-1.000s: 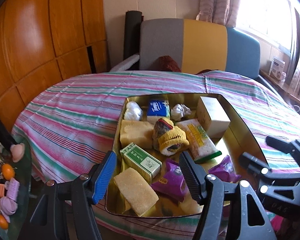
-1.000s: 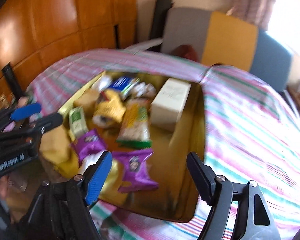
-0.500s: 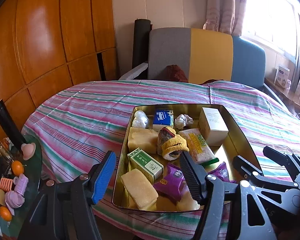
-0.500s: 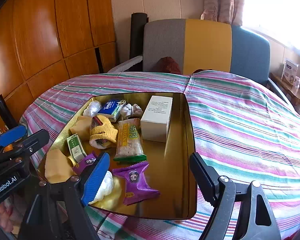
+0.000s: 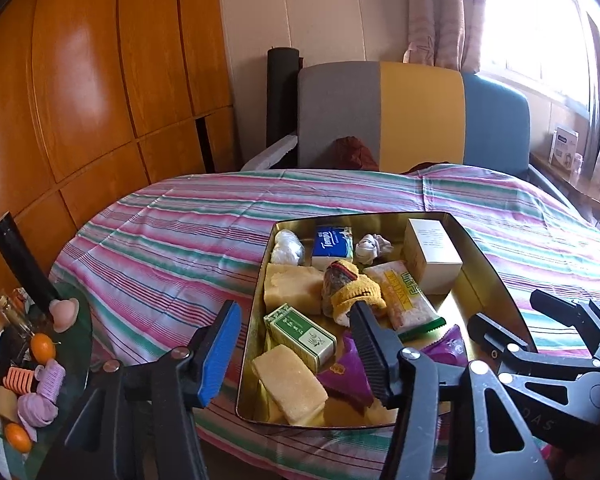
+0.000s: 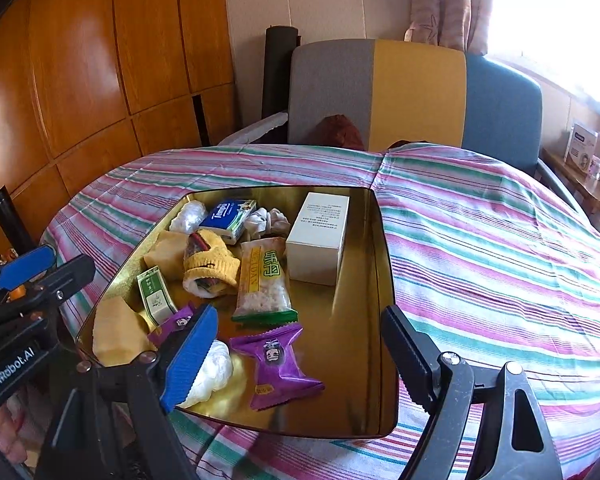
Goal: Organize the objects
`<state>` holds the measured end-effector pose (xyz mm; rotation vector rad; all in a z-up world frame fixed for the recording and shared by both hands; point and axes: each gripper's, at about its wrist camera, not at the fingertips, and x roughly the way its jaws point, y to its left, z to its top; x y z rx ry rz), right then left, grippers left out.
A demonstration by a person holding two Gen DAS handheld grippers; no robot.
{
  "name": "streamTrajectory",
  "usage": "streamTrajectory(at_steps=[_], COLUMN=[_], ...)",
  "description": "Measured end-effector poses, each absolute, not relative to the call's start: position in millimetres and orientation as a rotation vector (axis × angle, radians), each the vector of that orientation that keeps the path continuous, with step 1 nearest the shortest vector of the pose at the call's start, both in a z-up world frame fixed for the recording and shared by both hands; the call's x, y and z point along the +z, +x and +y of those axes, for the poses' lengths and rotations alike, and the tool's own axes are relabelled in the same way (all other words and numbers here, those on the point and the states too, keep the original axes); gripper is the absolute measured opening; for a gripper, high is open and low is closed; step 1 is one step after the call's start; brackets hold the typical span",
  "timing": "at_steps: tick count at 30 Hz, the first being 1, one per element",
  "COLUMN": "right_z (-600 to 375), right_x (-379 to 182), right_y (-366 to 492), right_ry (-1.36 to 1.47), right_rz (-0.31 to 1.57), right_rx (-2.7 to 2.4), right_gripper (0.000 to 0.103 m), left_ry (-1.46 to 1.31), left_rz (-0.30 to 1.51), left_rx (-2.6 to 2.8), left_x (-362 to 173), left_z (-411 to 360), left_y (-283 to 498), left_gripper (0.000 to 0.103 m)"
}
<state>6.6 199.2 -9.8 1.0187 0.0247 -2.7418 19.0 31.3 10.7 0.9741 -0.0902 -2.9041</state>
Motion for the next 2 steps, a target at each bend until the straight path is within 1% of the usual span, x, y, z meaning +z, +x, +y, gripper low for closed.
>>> streamTrajectory(at_steps=[2], right_z=[198.7], right_x=[-10.1], right_y=[6.9], right_ry=[1.019], right_rz=[0.026], right_rx=[-2.74], right_gripper=[0.084], left_ry=[0.993], left_rz=[-0.078], left_rx=[-2.904], left_x=[10.3], left_z=[31.1], left_y=[17.6], left_gripper=[0.057])
